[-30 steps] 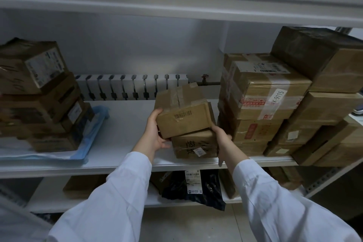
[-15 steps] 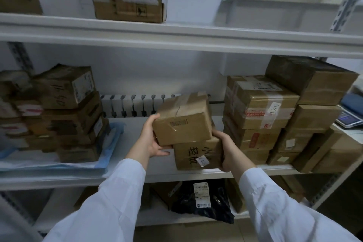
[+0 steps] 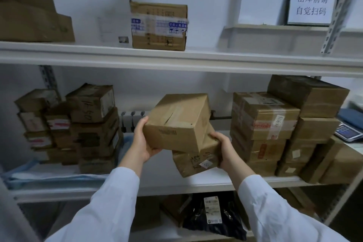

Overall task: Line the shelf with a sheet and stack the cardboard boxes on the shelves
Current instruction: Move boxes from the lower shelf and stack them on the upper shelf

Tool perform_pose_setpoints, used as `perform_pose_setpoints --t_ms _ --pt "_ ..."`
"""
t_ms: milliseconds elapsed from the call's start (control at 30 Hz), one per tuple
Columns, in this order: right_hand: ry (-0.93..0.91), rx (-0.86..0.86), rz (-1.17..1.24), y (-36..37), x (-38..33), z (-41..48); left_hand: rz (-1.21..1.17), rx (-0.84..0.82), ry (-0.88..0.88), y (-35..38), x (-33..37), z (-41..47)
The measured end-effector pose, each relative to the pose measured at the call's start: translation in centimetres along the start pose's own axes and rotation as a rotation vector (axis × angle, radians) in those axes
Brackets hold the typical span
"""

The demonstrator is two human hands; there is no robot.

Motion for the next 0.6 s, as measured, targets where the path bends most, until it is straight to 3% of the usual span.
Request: perform_pose_setpoints --t_ms 167,367,600 --pt "-0.132 0.038 -0.066 1.1 -0.8 0.5 -0.057 0.056 0.043 -0.8 1.2 -1.3" --pt "-0.46 0.097 -0.429 1.5 -3.2 -2.3 -0.26 0.091 0.06 -0.8 0.2 -2.7" --pt "-0.771 0.174 -0.81 1.2 -7.2 -5.8 -0.46 -0.013 0.084 -0.2 -2.5 -4.1"
Point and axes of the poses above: each hand's wrist, its own z-axis towards the middle knuckle, its own y-axis out of the palm, x = y × z, the point moved 1 cm from there along z, towards the middle knuckle, and after that the axes turned 11 degrees about z, right-handed, at the moved point
